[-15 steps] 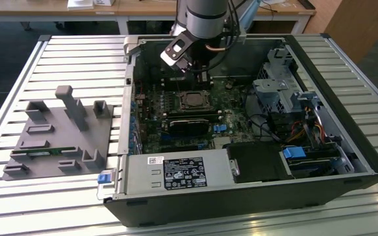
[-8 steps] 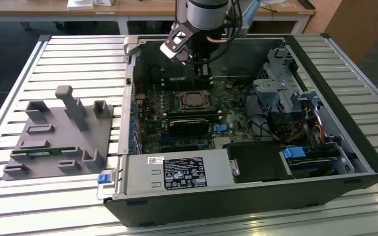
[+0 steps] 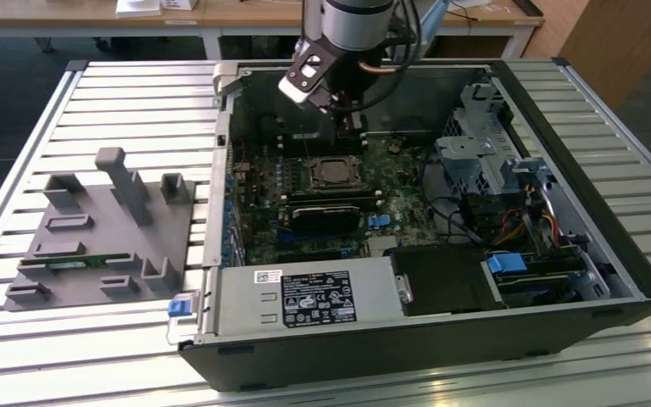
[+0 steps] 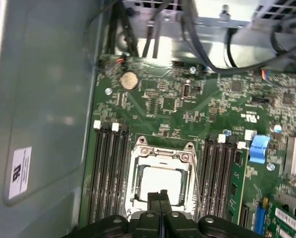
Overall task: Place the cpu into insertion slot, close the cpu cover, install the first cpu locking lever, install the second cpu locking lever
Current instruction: 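Install the first cpu locking lever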
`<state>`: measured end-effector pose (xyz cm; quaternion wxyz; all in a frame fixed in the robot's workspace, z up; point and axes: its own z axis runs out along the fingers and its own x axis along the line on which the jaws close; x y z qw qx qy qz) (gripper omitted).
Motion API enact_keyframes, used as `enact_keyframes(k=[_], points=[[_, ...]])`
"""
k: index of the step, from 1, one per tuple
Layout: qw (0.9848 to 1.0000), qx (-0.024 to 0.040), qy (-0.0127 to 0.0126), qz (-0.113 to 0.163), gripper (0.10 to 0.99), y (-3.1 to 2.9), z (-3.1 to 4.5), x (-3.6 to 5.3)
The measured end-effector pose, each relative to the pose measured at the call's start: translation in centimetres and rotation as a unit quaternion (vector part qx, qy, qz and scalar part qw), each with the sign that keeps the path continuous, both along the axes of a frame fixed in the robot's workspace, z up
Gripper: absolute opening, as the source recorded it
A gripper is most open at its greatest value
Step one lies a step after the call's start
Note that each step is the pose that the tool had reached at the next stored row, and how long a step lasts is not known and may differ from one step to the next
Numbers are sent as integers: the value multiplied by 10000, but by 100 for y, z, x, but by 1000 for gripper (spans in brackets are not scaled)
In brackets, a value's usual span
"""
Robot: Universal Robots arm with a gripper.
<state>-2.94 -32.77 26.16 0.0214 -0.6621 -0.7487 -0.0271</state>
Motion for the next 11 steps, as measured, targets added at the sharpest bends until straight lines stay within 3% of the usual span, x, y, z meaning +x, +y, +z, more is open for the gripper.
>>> enact_keyframes(k=[5, 11], points=[[9990, 0, 0, 449, 106, 0, 0, 0], [9954, 0, 0, 962, 106, 0, -1, 0]])
